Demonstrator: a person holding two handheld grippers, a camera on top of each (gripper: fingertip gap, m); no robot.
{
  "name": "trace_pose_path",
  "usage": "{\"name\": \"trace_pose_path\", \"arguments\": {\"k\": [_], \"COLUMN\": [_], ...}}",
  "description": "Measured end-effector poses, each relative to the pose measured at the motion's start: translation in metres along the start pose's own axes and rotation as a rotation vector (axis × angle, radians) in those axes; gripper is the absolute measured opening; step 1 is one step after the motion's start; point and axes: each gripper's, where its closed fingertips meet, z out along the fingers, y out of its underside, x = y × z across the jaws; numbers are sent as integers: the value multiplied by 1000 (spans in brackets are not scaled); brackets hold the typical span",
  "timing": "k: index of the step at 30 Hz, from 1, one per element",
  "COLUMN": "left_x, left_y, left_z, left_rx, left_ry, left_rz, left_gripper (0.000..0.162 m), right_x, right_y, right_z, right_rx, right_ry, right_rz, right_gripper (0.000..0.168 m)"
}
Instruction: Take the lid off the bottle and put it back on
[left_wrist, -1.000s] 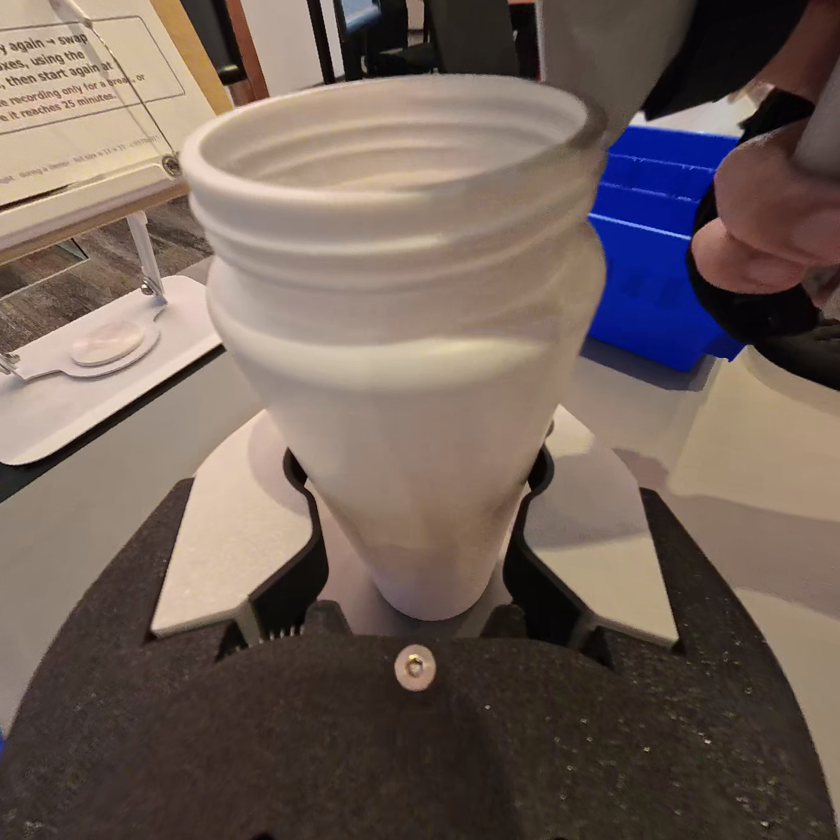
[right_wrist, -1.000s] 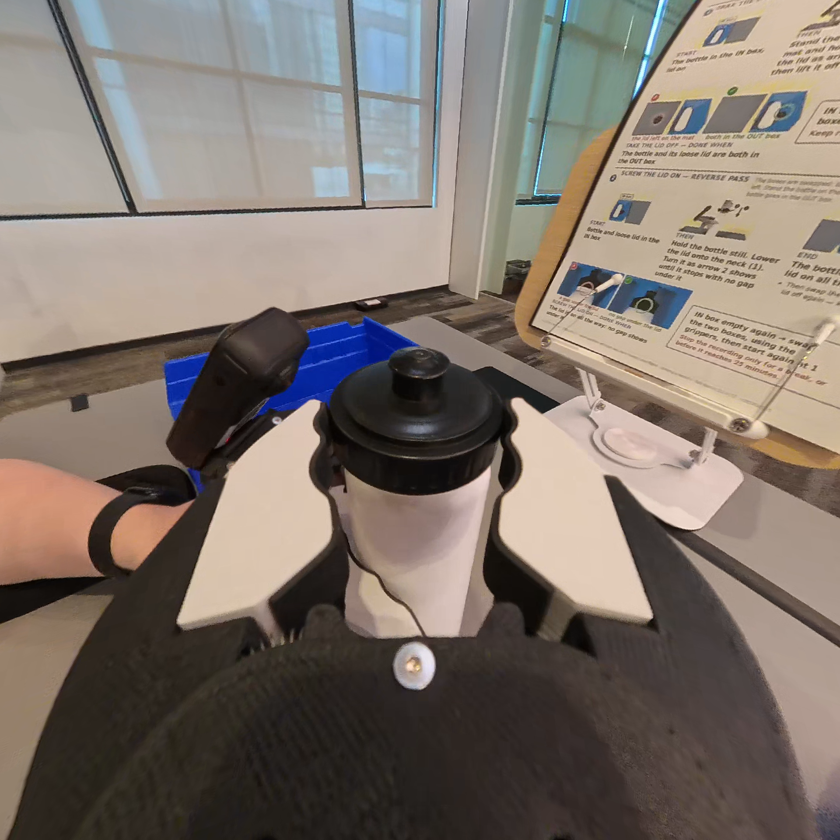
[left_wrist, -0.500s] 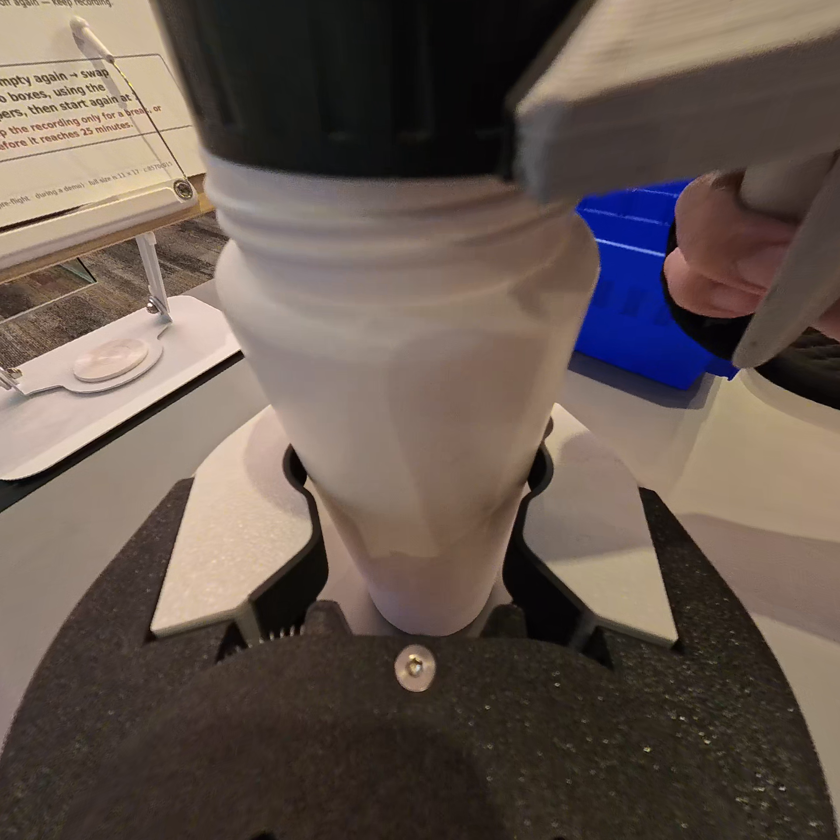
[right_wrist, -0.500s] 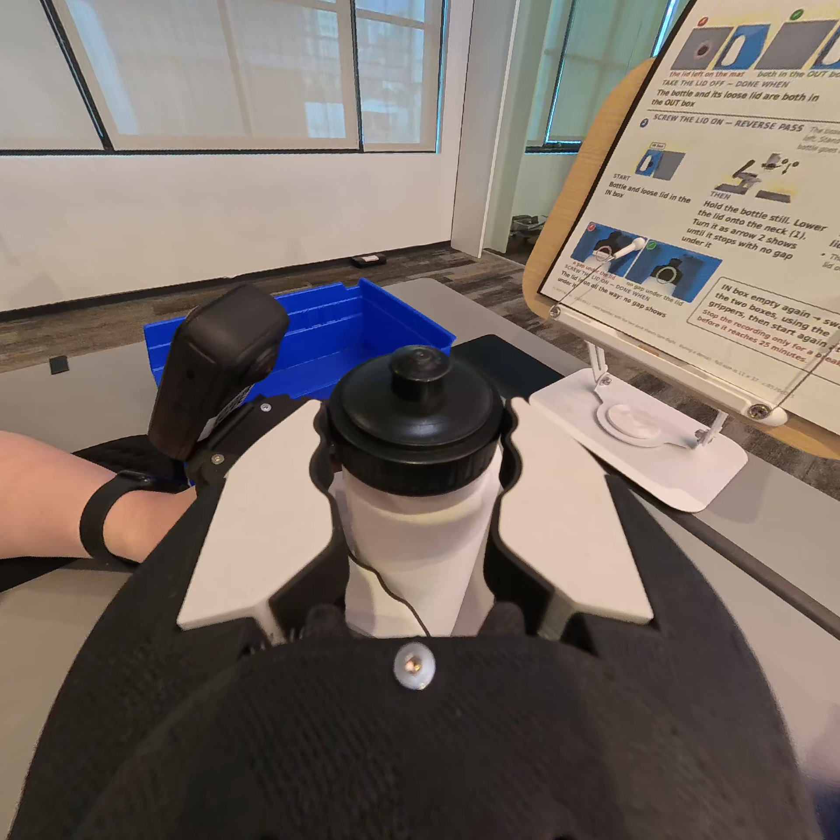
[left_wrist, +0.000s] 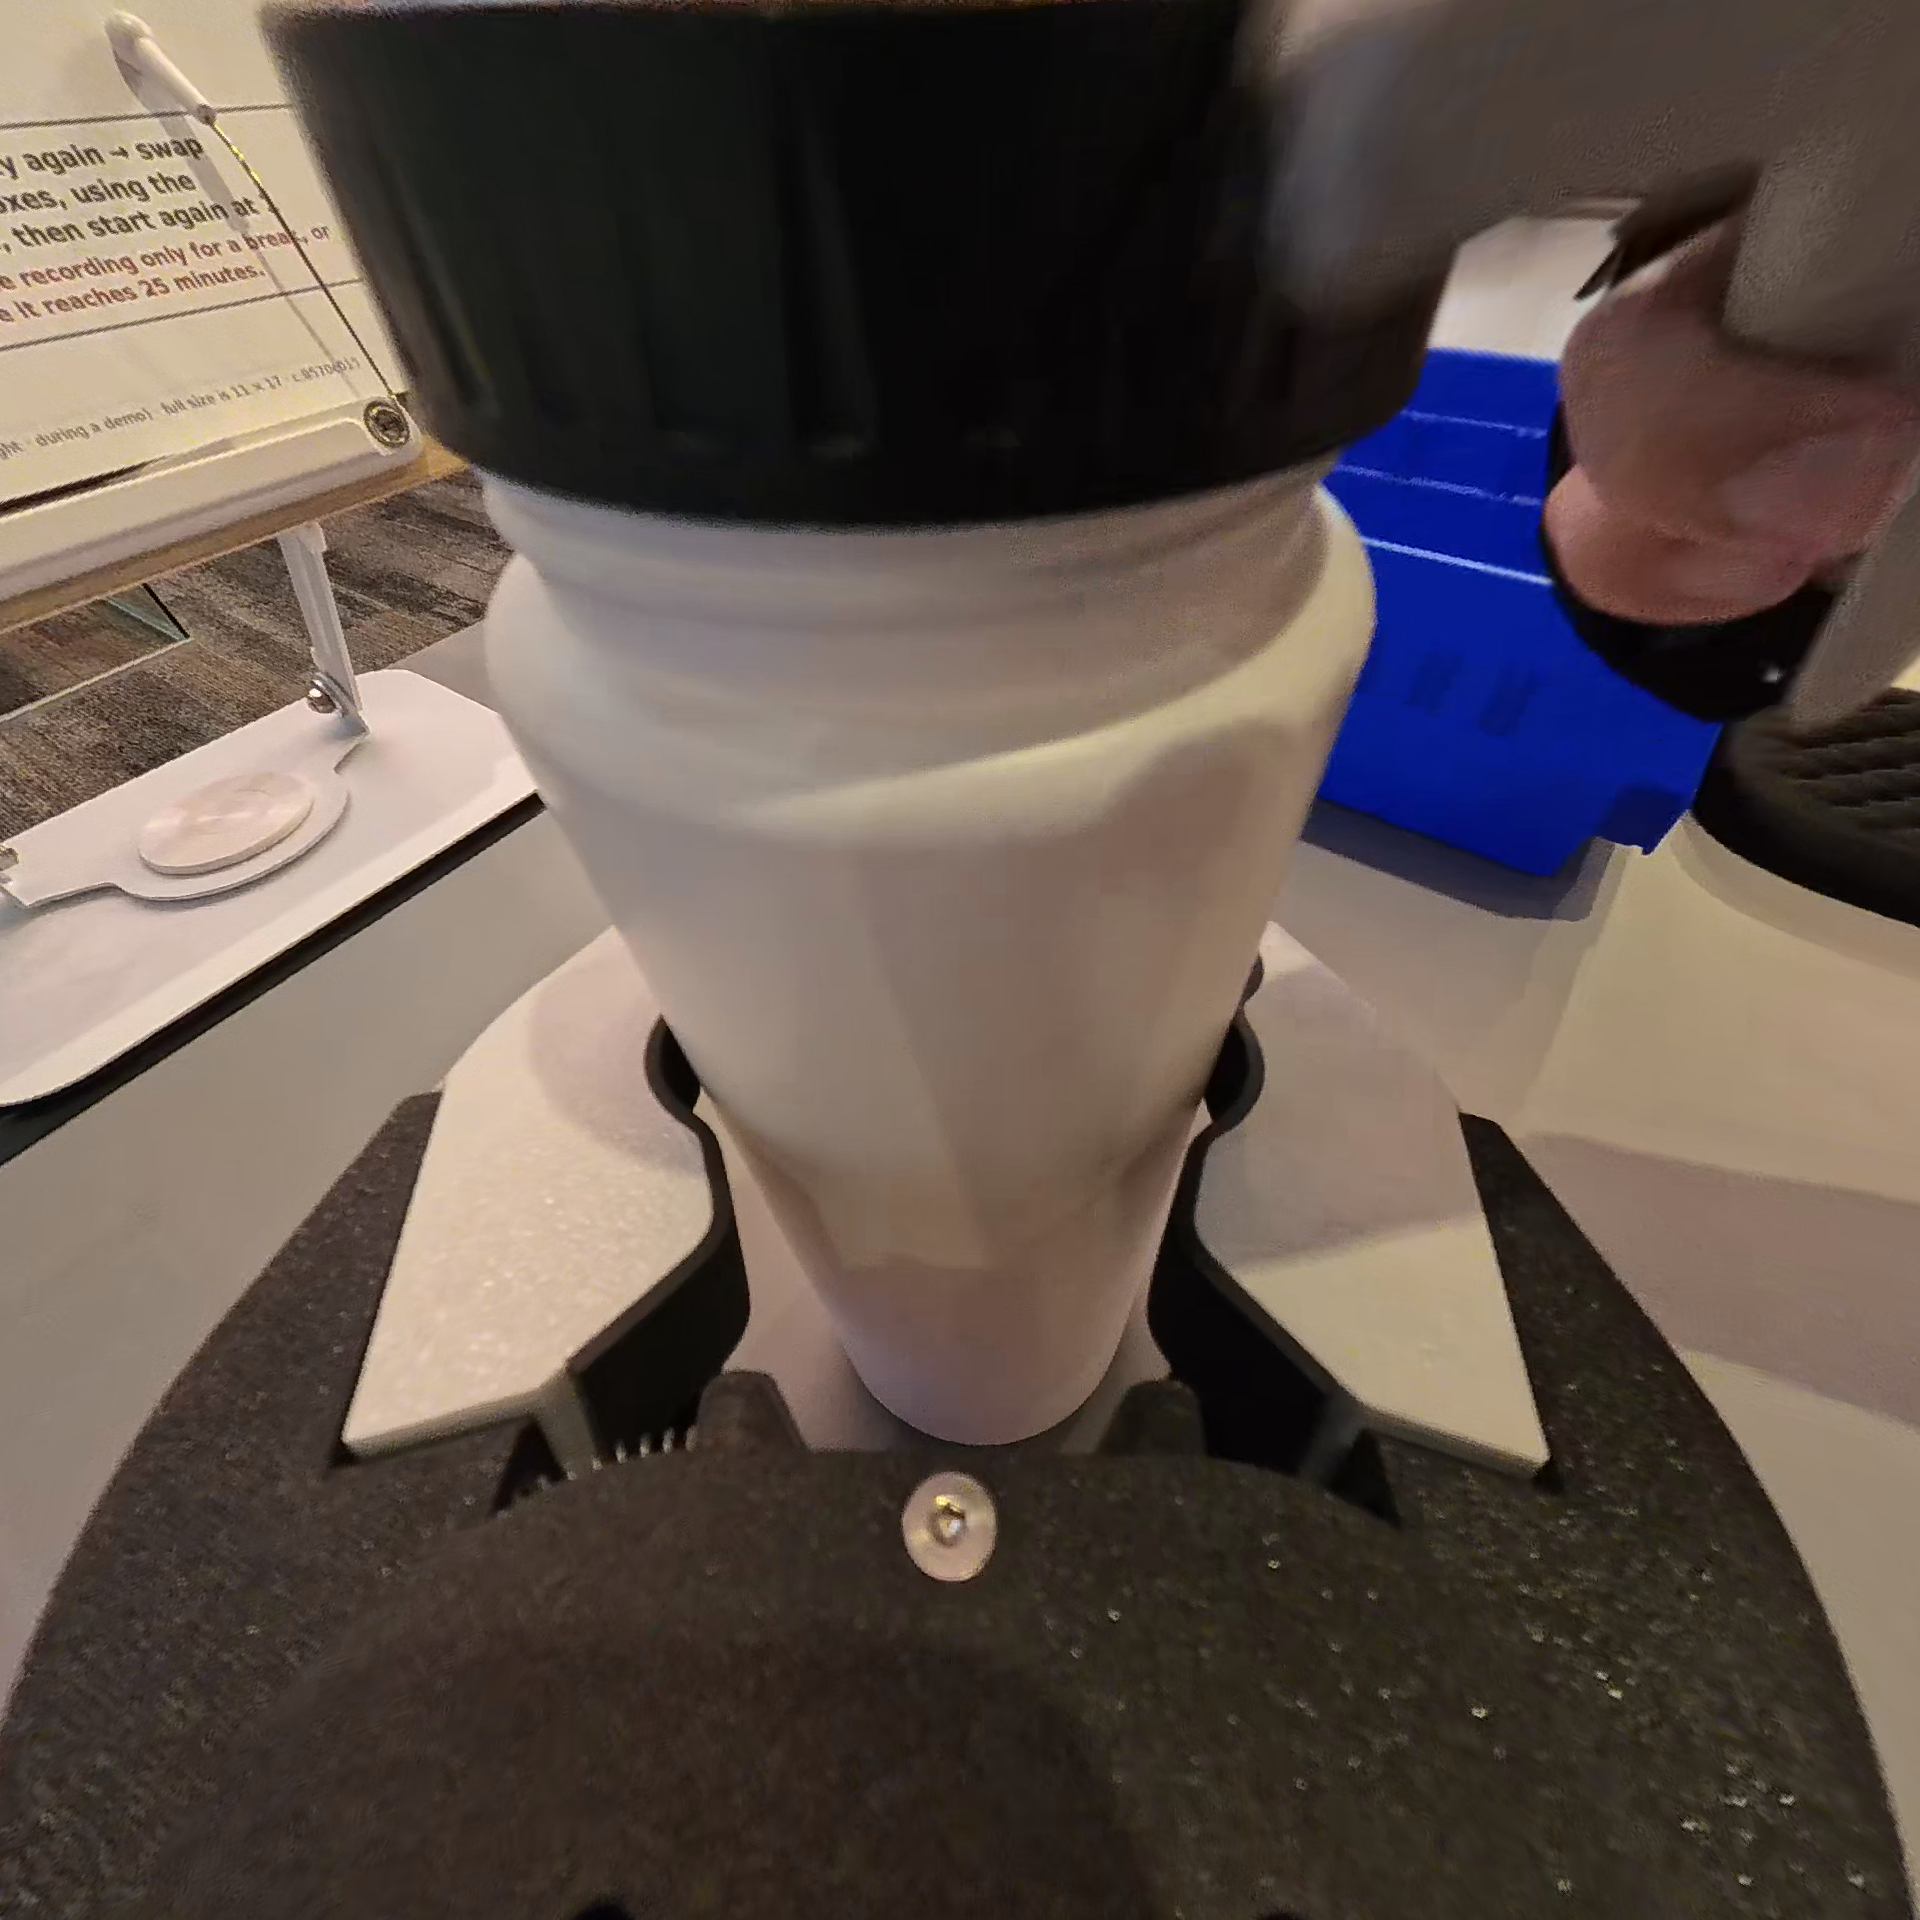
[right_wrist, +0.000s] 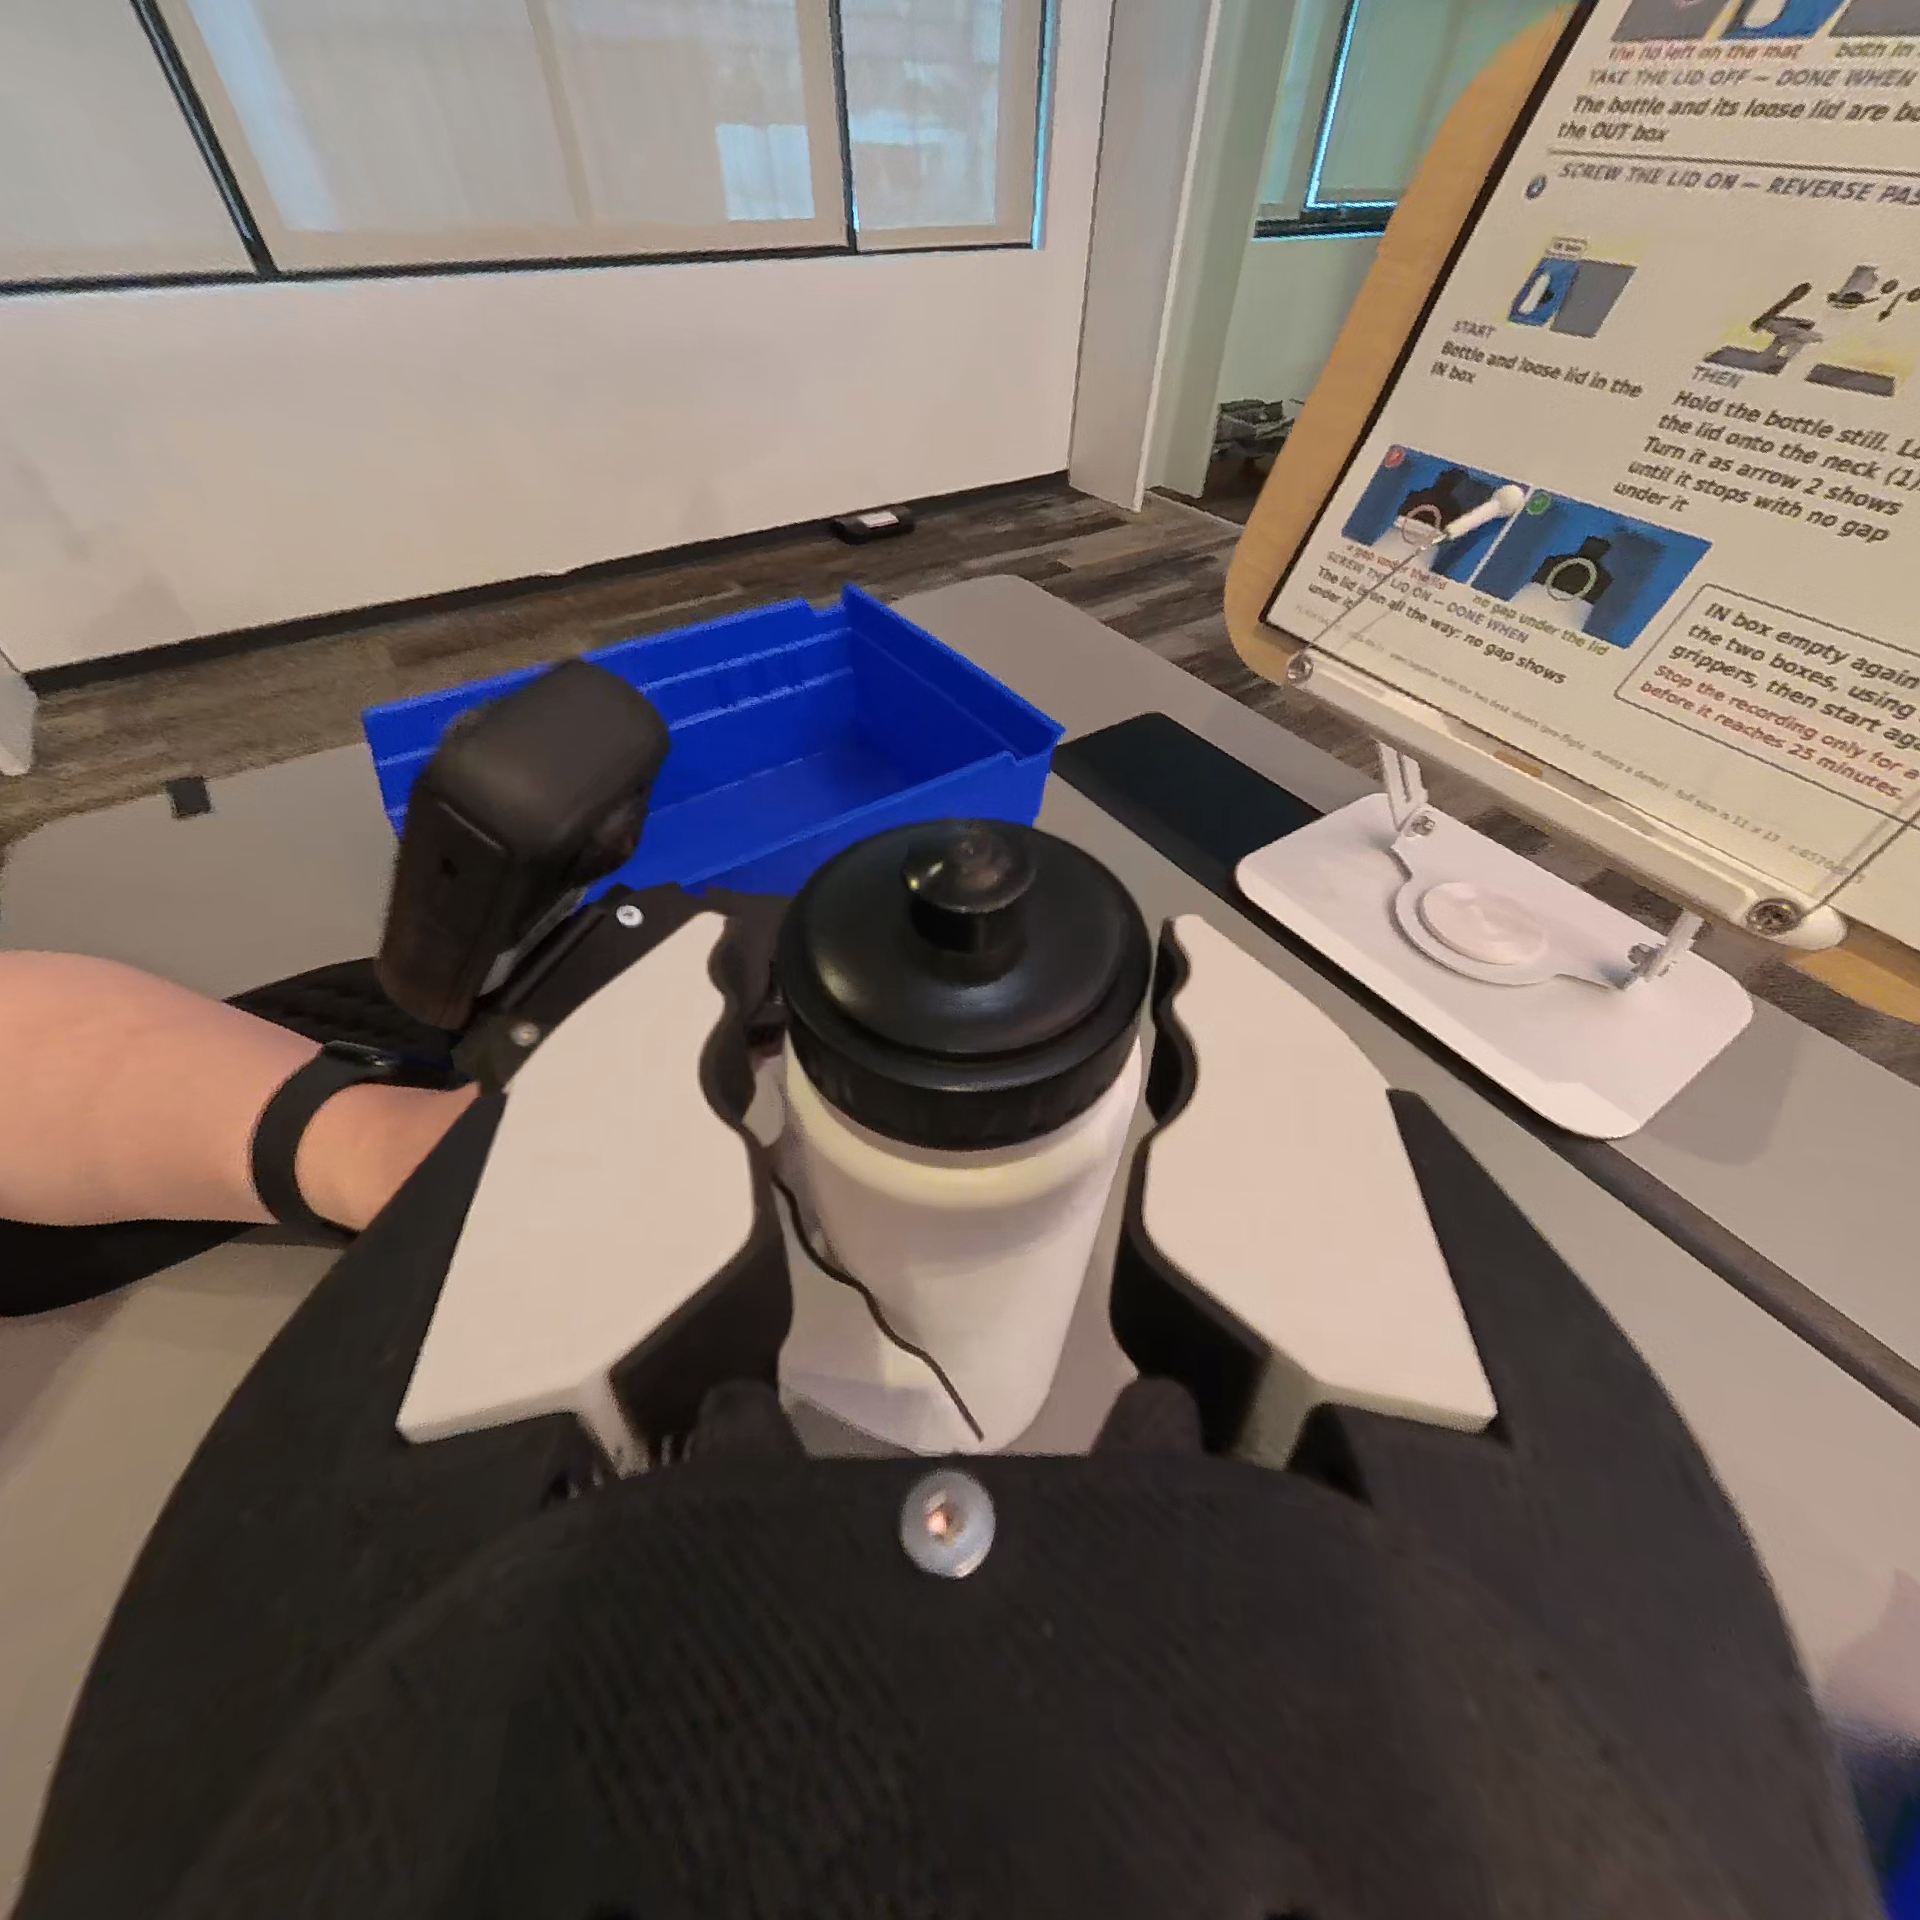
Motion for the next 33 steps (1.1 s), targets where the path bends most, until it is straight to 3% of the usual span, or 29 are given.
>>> {"name": "trace_pose_path", "arguments": {"k": [3, 9, 17, 25, 33], "left_x": [0, 1, 3, 5, 5], "left_y": [0, 0, 0, 1, 1], "left_z": [0, 0, 1, 1, 0], "left_rx": [-3, -5, -11, -20, -26], "left_ry": [2, 6, 12, 15, 17], "left_rz": [-1, 0, 2, 3, 1], "left_gripper": [98, 98, 98, 98, 98], "right_x": [6, 1, 3, 2, 0], "right_y": [-10, 3, -1, 13, 18], "right_z": [-8, -8, -10, -15, -8], "right_rx": [-17, -227, -493, -939, -1096], "right_ry": [-2, -66, -41, 49, 85], "right_rz": [-17, -153, -81, -72, -25], "right_gripper": [77, 78, 78, 79, 76]}}
